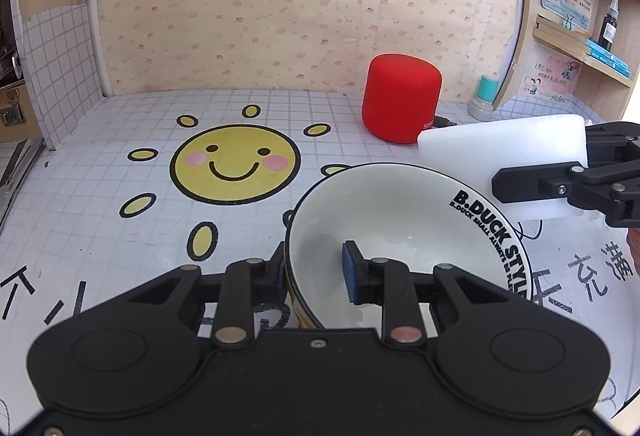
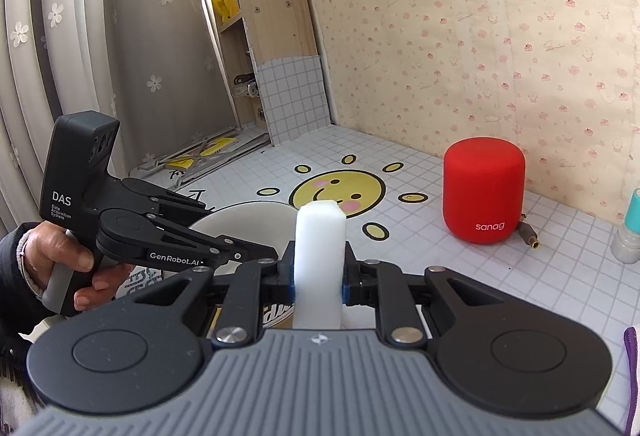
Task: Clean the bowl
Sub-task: 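Scrub the sponge along the bowl's printed outer side with the right gripper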
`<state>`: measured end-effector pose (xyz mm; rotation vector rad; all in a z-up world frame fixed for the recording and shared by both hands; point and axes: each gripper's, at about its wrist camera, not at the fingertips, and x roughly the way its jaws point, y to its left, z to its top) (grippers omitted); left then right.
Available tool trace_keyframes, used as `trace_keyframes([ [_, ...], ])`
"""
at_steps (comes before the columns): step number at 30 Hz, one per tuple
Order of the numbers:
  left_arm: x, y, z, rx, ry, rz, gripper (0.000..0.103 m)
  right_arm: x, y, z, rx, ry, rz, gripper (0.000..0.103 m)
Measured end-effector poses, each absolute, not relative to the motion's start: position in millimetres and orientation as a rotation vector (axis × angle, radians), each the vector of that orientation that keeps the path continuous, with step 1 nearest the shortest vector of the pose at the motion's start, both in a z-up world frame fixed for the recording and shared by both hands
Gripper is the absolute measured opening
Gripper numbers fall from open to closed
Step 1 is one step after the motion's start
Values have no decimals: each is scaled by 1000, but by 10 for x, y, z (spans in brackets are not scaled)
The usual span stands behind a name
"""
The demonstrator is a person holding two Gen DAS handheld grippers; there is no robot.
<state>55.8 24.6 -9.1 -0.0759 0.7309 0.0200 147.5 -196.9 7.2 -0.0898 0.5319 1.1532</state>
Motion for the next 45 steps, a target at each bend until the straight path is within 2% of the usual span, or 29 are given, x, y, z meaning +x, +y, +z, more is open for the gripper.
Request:
trace_keyframes([
  [35,719,314,-44,-28,751,-130,28,1745,-1482,160,-189,568,1211,21],
  [45,670,259,-45,1,735,-97,29,1661,-1659,131,-151,562,1183,21],
])
